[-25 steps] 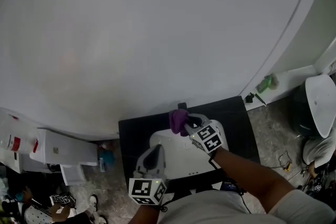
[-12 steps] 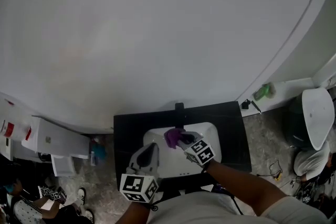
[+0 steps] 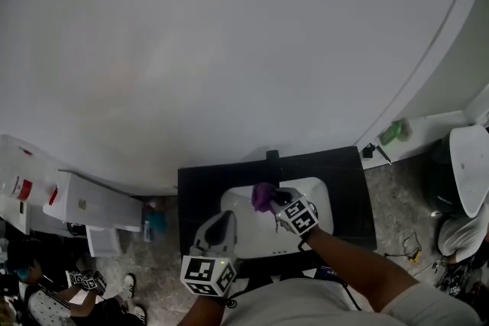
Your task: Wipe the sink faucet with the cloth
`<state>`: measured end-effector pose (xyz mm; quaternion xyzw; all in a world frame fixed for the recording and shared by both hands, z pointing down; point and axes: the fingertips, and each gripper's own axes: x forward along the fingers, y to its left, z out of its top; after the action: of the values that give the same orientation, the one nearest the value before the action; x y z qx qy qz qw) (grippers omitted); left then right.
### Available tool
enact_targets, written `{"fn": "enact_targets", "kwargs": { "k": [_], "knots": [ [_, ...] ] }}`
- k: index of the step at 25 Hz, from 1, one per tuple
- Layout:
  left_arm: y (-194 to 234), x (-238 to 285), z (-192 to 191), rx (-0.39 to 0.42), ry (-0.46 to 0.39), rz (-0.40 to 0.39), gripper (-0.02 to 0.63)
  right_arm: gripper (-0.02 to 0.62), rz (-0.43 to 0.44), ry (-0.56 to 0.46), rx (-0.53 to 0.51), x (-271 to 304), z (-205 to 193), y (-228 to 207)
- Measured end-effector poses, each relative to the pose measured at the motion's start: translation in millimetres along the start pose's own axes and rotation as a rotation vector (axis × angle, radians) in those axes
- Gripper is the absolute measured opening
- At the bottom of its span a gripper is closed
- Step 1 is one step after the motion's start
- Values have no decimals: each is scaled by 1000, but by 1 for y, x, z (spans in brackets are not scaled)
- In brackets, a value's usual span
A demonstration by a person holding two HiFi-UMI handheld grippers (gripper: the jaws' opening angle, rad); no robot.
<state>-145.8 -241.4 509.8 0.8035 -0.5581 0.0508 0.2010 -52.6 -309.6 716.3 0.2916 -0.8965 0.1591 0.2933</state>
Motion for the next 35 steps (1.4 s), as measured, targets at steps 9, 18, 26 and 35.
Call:
{"fn": "enact_targets", "kwargs": {
  "k": [9, 18, 26, 35],
  "knots": [
    [-5, -1, 5, 14, -8, -19, 6, 60, -61, -27, 23, 5, 27, -38],
    [-3, 6, -6, -10, 3, -22, 6, 58, 91, 33, 166, -19, -44, 24],
    [-11, 9, -7, -4, 17, -28, 6, 60, -104, -201, -78, -30, 102, -79],
    [-1, 0, -11, 1, 29, 3, 6, 58, -42, -198, 34, -31, 55, -47]
  ]
}}
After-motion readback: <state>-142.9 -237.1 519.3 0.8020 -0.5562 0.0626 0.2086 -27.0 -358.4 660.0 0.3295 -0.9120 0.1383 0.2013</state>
